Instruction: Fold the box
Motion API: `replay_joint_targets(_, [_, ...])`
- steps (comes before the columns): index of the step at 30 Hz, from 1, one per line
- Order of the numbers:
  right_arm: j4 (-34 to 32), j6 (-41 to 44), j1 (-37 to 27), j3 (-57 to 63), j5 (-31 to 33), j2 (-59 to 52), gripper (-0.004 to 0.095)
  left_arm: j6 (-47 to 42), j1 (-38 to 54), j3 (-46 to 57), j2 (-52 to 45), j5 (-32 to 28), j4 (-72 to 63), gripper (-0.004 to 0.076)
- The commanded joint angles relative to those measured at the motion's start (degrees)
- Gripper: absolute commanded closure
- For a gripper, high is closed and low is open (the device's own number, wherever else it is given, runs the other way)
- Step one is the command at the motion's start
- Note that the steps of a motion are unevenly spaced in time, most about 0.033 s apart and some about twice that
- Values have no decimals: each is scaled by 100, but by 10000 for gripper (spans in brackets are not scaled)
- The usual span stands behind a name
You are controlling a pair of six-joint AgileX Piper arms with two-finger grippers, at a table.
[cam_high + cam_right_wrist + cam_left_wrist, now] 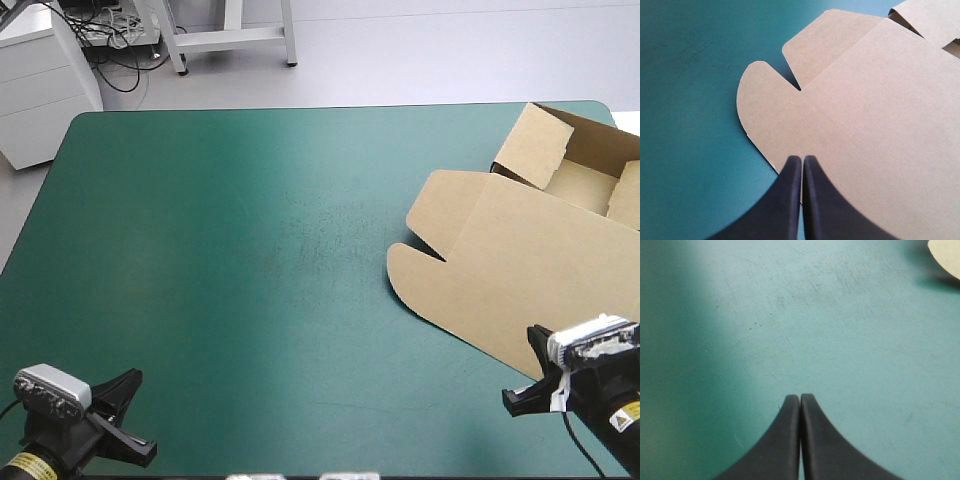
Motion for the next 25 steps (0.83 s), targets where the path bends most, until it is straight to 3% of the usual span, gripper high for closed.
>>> replay_joint_targets(1, [-13, -65, 14, 213, -571, -497, 912, -49, -23, -18, -215, -514, -42, 756])
replay_joint_targets(12, [-210, 338, 14, 933, -888, -1985, 912, -49, -23, 52, -446, -638, -42, 756])
replay_joint_targets(18, [-1146, 1381, 14, 1110, -826, -2346, 912, -58, -23, 52, -446, -638, -42, 756])
replay_joint_targets(25, [-1458, 1826, 14, 1110, -855, -2346, 912, -58, -23, 52, -446, -638, -42, 756])
